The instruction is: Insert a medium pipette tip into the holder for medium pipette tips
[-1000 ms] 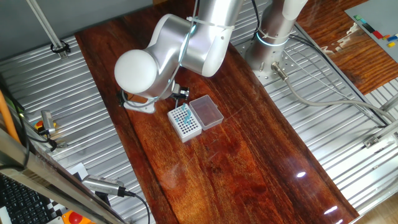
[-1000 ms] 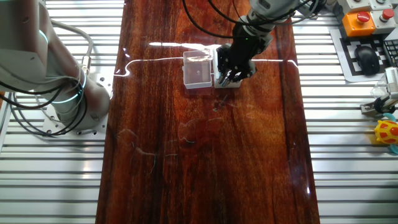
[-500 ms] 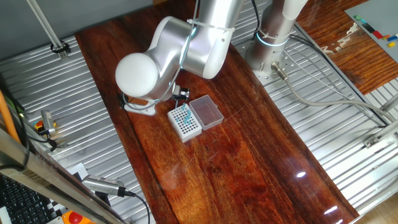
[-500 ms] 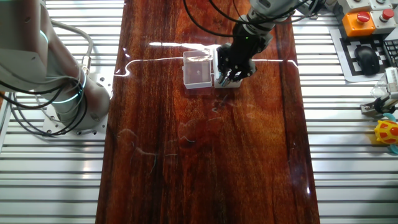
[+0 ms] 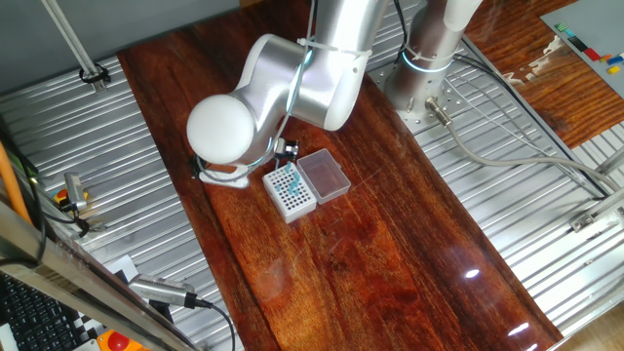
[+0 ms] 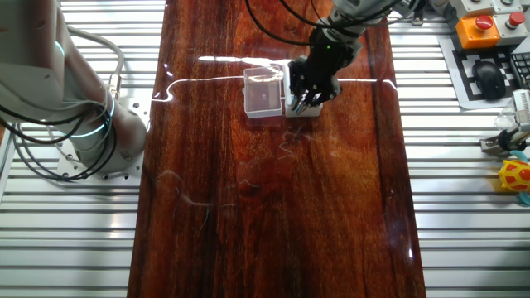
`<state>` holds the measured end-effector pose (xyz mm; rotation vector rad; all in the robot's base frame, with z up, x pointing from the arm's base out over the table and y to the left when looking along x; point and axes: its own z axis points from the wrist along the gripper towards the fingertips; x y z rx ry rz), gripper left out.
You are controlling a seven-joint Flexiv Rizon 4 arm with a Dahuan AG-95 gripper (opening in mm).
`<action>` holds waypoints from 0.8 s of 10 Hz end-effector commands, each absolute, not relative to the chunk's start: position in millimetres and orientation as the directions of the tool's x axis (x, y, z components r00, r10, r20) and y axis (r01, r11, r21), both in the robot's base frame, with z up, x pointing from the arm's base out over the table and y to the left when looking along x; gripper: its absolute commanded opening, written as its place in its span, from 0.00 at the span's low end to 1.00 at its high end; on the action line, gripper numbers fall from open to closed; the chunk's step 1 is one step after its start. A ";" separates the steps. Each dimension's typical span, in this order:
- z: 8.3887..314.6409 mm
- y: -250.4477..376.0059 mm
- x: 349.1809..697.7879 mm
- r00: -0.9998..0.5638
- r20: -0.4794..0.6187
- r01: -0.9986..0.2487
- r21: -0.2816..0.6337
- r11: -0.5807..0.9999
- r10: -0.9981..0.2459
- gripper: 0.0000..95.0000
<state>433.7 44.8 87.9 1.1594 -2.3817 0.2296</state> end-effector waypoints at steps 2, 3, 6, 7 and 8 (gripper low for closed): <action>89.3 44.8 433.8 -0.510 0.514 -0.789 0.039 0.613 -0.690 0.00; 90.7 44.6 434.0 -0.509 0.519 -0.790 0.034 0.612 -0.687 0.00; 92.8 44.2 434.3 -0.507 0.519 -0.792 0.034 0.609 -0.688 0.00; 92.8 44.2 434.3 -0.504 0.519 -0.794 0.035 0.607 -0.690 0.00; 92.9 44.2 434.3 -0.502 0.521 -0.795 0.035 0.605 -0.690 0.00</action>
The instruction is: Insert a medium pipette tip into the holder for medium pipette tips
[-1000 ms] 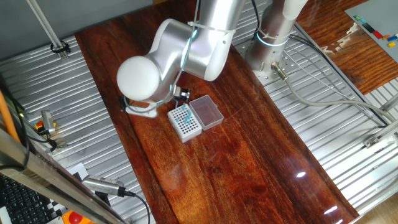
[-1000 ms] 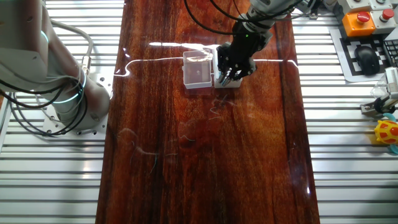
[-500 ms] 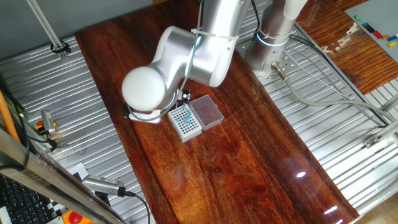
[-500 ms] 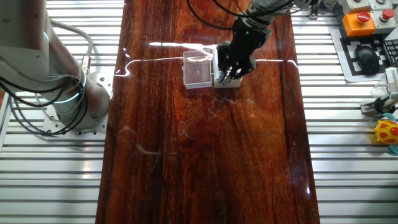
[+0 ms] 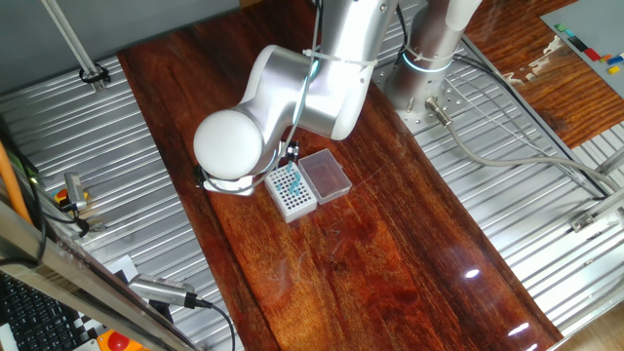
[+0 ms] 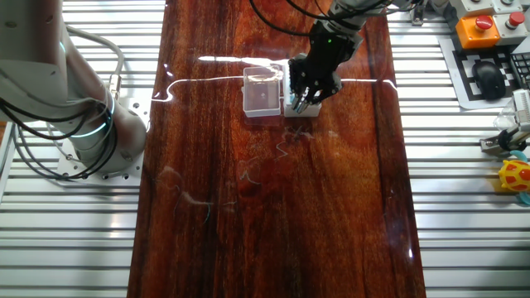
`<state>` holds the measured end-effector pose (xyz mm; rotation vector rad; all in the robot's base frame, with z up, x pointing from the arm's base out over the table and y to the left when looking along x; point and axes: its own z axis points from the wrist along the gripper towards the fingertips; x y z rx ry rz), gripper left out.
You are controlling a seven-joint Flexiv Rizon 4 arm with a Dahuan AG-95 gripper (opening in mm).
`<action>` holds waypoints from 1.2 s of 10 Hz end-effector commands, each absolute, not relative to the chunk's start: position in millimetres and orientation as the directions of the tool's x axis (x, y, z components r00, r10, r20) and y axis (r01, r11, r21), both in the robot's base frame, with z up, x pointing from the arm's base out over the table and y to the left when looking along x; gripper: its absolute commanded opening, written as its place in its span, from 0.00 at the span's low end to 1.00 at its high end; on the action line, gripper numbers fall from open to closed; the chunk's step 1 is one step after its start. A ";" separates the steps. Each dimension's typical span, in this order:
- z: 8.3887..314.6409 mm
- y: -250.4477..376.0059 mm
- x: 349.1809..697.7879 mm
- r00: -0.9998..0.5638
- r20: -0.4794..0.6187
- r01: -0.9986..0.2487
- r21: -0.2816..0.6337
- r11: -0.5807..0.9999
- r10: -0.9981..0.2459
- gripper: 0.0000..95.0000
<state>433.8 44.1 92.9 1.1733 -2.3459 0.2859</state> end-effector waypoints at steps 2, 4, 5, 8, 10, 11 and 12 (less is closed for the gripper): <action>93.0 44.2 434.3 -0.497 0.521 -0.799 0.038 0.600 -0.694 0.00; 93.0 44.2 434.5 -0.481 0.530 -0.810 0.036 0.585 -0.698 0.00; 93.1 44.2 434.8 -0.478 0.533 -0.812 0.035 0.582 -0.699 0.00; 93.7 44.1 438.4 -0.475 0.532 -0.815 0.034 0.579 -0.701 0.00; 94.0 44.1 440.1 -0.476 0.533 -0.814 0.034 0.580 -0.700 0.00; 93.9 44.1 440.1 -0.477 0.531 -0.813 0.035 0.581 -0.700 0.00; 93.9 44.2 440.1 -0.475 0.530 -0.814 0.037 0.579 -0.703 0.00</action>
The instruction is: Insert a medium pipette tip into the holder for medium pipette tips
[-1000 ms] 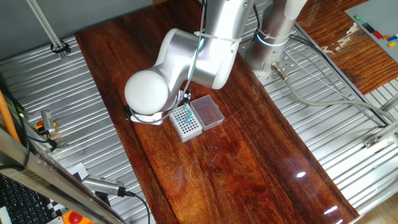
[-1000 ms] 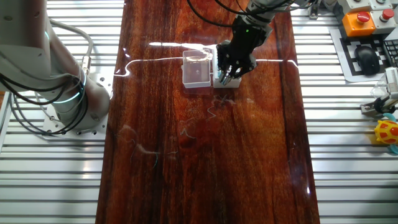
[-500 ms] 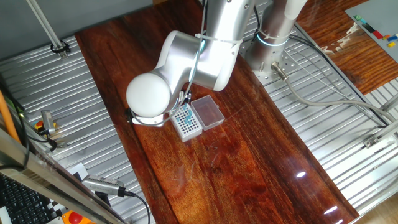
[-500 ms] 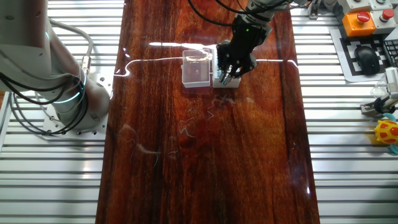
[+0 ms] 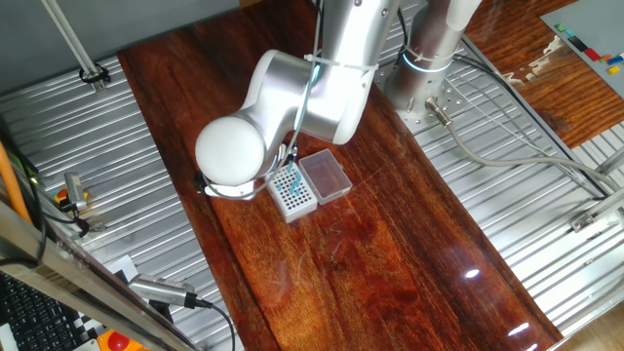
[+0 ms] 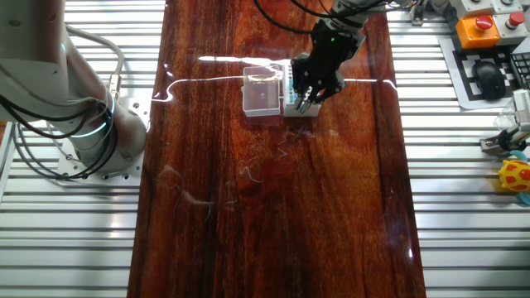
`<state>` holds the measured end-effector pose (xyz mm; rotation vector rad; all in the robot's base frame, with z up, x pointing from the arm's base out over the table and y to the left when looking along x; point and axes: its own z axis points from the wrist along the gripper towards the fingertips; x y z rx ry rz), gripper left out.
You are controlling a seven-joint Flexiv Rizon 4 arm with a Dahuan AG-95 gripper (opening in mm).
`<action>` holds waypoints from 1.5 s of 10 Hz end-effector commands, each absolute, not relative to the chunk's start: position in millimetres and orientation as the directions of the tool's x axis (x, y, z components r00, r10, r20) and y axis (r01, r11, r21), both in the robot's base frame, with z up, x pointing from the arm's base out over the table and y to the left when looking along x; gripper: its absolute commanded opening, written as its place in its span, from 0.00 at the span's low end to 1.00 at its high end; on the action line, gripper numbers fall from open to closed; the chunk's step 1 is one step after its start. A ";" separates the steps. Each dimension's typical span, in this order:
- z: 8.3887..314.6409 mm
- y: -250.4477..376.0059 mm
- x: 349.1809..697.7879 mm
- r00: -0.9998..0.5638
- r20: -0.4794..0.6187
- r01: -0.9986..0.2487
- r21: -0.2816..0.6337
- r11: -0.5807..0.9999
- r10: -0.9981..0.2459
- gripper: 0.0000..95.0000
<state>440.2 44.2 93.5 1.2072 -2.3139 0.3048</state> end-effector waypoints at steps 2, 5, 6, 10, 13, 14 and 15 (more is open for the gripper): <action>93.8 44.7 440.1 -0.469 0.531 -0.818 0.040 0.574 -0.706 0.00; 92.7 49.5 440.5 -0.470 0.533 -0.817 0.038 0.575 -0.703 0.00; 92.0 50.2 440.5 -0.471 0.533 -0.817 0.037 0.575 -0.703 0.00; 91.6 50.5 440.4 -0.484 0.523 -0.813 0.027 0.581 -0.702 0.20; 91.8 50.5 440.4 -0.492 0.518 -0.809 0.025 0.587 -0.700 0.40; 93.3 50.2 440.6 -0.499 0.511 -0.805 0.025 0.593 -0.700 0.40; 96.0 49.3 440.9 -0.508 0.504 -0.800 0.025 0.600 -0.699 0.40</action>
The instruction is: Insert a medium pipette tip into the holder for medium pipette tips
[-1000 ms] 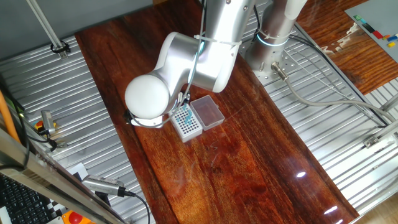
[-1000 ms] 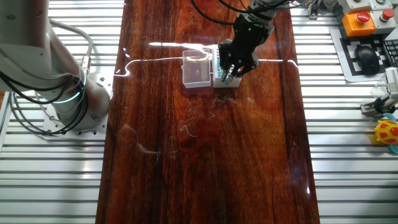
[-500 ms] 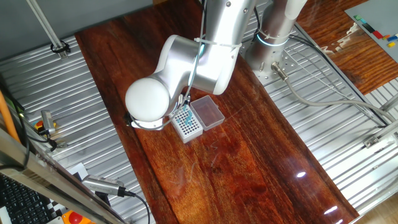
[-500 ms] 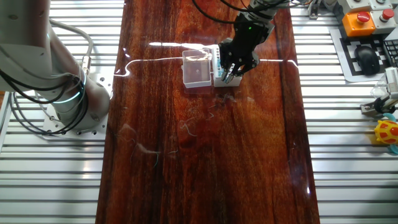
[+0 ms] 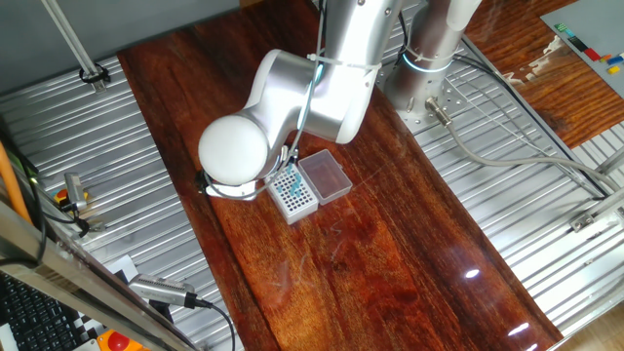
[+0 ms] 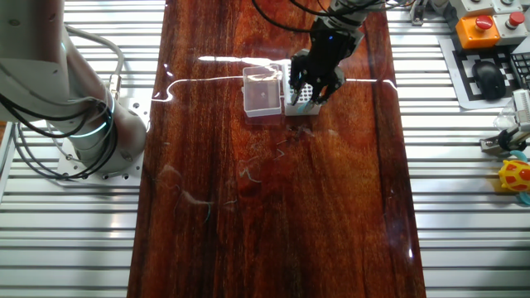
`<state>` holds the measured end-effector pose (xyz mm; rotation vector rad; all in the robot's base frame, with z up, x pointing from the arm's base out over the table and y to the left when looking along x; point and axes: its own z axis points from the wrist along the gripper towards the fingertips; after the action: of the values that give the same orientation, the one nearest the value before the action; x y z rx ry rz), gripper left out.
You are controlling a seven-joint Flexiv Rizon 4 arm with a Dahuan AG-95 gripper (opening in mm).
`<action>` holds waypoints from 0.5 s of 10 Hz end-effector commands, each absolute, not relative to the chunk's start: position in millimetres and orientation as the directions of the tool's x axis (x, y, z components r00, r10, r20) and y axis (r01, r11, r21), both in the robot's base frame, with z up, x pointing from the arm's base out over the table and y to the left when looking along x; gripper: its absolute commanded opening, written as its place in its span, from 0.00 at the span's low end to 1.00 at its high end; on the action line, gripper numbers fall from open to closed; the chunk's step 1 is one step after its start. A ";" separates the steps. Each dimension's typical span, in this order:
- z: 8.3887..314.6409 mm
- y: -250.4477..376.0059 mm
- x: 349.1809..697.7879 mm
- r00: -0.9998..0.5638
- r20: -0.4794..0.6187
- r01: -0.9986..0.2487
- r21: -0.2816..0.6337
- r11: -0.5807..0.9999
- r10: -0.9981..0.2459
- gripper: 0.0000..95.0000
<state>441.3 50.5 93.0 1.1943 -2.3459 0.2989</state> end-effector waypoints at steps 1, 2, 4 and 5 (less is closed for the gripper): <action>99.2 47.7 441.2 -0.515 0.495 -0.796 0.028 0.605 -0.700 0.40; 99.2 47.7 441.2 -0.515 0.495 -0.796 0.028 0.605 -0.700 0.40; 99.2 47.7 441.2 -0.515 0.495 -0.796 0.028 0.605 -0.700 0.40; 99.2 47.7 441.2 -0.515 0.495 -0.796 0.028 0.605 -0.700 0.40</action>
<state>441.6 47.6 98.9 1.1864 -2.3705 0.2790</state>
